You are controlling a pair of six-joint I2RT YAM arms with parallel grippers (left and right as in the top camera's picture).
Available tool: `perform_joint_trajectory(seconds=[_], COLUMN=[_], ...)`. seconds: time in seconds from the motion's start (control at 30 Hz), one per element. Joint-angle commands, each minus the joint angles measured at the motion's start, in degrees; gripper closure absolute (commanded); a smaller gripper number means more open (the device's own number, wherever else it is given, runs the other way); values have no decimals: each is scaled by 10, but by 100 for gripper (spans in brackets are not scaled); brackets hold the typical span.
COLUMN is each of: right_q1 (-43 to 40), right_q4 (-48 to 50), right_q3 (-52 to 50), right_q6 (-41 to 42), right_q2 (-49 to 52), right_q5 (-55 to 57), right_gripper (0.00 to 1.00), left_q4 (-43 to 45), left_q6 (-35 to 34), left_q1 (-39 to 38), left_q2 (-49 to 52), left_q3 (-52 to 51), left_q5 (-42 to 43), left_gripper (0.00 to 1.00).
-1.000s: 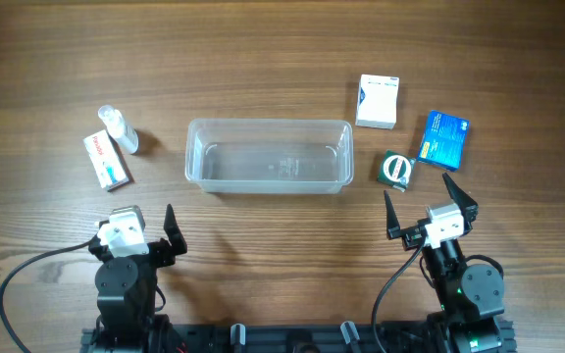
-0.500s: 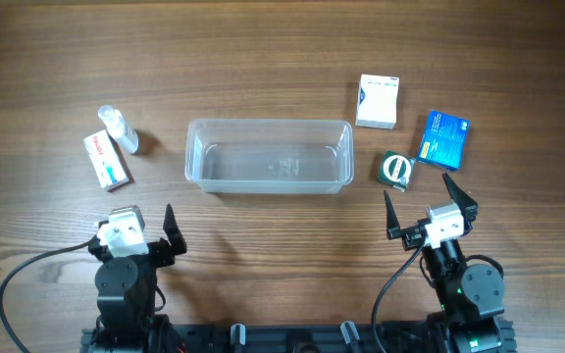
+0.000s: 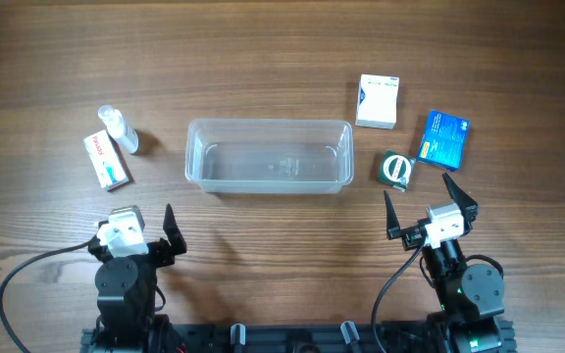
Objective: Pack container
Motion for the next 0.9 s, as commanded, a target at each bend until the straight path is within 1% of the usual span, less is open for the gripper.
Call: perform_joint_trajectory(seconds=[0.0,0.27,0.3,0.33,0.4,0.43,0.5,0.53,0.6,0.63,0.67,0.77,0.83,0.87], right_q1=[-3,-3,-3,-3,-3,-3,-3,-3,-3,-3,-3,-3,-3,-3], right_q4=[2,2,2,2,2,2,2,2,2,2,2,2,2,2], right_q3=[0,0,0,0,0,0,0,0,0,0,0,0,0,0], right_q6=[-3,-3,-3,-3,-3,-3,-3,-3,-3,-3,-3,-3,-3,-3], right_q2=[0,0,0,0,0,0,0,0,0,0,0,0,0,0], right_q5=[-11,-11,-11,-11,-11,-11,-11,-11,-11,-11,-11,-11,-11,-11], right_gripper=[0,0,0,0,0,0,0,0,0,0,0,0,0,0], left_q4=[-4,-3,15,45,123,136,205,266,351,369,371,330,250,225], left_q6=[-10,-10,-10,-11,-10,-10,-10,-10,-10,-10,-10,-8,-8,-6], left_q1=[-3,-3,-3,-3,-3,-3,-4,-4,-3,-3,-3,0,1,1], left_q2=[-5,-5,-5,-5,-5,-5,-5,-5,-5,-5,-5,20,83,112], left_q3=[0,0,0,0,0,0,0,0,4,10,24,88,176,204], left_q5=[-10,-10,-10,4,125,203,215,235,242,239,229,189,168,154], left_gripper=[0,0,0,0,0,0,0,0,0,0,0,0,0,0])
